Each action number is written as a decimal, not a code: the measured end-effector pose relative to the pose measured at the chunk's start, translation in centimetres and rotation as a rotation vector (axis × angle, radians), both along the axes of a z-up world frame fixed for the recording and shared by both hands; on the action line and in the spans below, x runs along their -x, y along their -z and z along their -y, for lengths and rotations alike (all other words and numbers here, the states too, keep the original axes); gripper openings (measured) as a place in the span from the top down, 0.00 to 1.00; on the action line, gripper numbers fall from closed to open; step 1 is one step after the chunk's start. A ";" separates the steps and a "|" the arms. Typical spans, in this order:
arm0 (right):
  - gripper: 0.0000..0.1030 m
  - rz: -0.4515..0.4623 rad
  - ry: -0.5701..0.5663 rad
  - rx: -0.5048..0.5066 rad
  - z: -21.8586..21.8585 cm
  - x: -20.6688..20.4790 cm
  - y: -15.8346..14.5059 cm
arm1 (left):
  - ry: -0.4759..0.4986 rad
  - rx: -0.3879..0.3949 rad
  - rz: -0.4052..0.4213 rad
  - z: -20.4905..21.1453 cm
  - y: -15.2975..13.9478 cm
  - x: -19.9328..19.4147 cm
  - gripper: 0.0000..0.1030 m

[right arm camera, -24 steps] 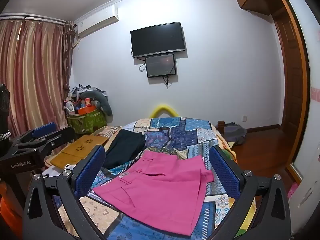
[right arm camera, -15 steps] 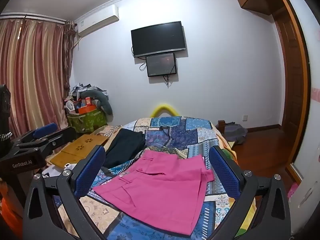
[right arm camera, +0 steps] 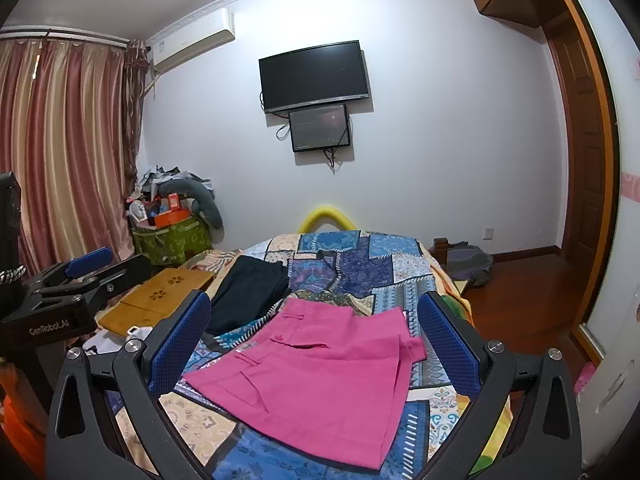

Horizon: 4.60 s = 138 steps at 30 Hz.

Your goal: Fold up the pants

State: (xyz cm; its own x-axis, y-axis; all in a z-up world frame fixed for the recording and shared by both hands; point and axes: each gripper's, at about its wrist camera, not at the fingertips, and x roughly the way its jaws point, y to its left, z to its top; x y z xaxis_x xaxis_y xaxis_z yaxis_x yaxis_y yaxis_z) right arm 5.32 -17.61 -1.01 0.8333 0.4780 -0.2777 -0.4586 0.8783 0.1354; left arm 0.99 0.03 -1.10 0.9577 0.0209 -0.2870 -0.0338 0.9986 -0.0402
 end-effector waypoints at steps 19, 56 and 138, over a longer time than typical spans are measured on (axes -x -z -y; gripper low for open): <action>0.00 -0.001 0.003 0.015 -0.4 0.0 -0.2 | -0.020 -0.016 0.002 0.2 -0.1 -0.3 0.00; 0.00 0.015 0.003 0.028 -0.5 0.4 -0.7 | -0.028 -0.032 0.038 0.3 -0.7 0.5 0.00; 1.00 -0.595 -0.064 0.241 -0.7 -24.2 18.1 | 0.013 0.019 -0.944 -10.8 24.8 -29.6 0.93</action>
State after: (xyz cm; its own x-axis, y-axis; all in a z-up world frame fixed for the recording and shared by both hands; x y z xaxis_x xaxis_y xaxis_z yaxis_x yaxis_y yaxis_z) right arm 29.47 -16.92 -19.06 0.4754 0.3884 -0.7894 -0.4183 0.8891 0.1855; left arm 30.61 10.78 -25.93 0.3296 -0.0007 -0.9441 -0.0493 0.9986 -0.0180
